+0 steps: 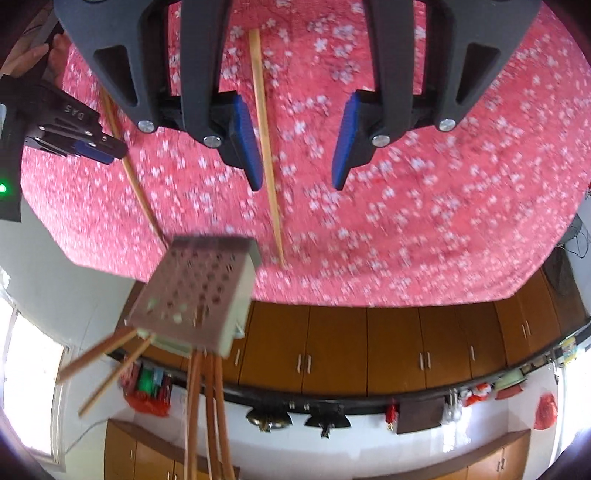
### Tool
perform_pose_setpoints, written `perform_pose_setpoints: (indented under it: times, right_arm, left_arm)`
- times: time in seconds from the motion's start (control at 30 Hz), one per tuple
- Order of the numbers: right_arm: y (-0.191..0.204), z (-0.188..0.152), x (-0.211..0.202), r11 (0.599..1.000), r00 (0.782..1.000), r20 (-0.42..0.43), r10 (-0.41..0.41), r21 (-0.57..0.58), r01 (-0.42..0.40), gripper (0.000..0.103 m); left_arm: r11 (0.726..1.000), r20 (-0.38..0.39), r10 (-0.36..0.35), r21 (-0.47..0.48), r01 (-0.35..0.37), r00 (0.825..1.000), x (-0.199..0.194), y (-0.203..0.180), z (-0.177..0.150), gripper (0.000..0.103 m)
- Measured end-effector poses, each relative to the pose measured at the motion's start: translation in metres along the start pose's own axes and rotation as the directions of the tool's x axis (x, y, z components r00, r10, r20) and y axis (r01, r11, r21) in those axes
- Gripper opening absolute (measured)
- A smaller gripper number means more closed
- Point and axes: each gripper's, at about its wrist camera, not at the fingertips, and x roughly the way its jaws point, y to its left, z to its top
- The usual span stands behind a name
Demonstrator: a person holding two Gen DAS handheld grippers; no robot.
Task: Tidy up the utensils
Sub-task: 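Move both open tools back down to the last chopsticks, then close the left tool on a chopstick while the right tool grasps the last chopstick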
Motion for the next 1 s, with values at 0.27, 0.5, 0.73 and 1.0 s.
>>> perform_pose_setpoints:
  times: [0.27,0.5,0.73,1.0]
  right_arm:
    - [-0.028,0.008,0.001,0.994,0.994,0.048,-0.100,0.055,0.098,0.008]
    - [-0.060,0.011,-0.002,0.983,0.989,0.048,-0.140,0.123,0.133,0.008]
    - [-0.070,0.022,0.002,0.982,0.985,0.053,-0.165,0.105,0.159,0.008]
    - [-0.070,0.037,0.017,0.981,0.981,0.060,-0.186,0.066,0.182,0.008]
  left_arm:
    - [1.000,-0.074,-0.029,-0.009,0.028,0.997,0.026,-0.014,-0.012,0.040]
    - [0.999,-0.149,0.023,0.047,-0.017,0.989,0.053,-0.028,-0.016,0.018]
    - [0.994,-0.161,0.105,0.044,-0.100,0.981,0.073,0.000,-0.003,0.009]
    - [0.986,-0.143,0.162,-0.002,-0.164,0.976,0.087,0.053,0.014,0.014]
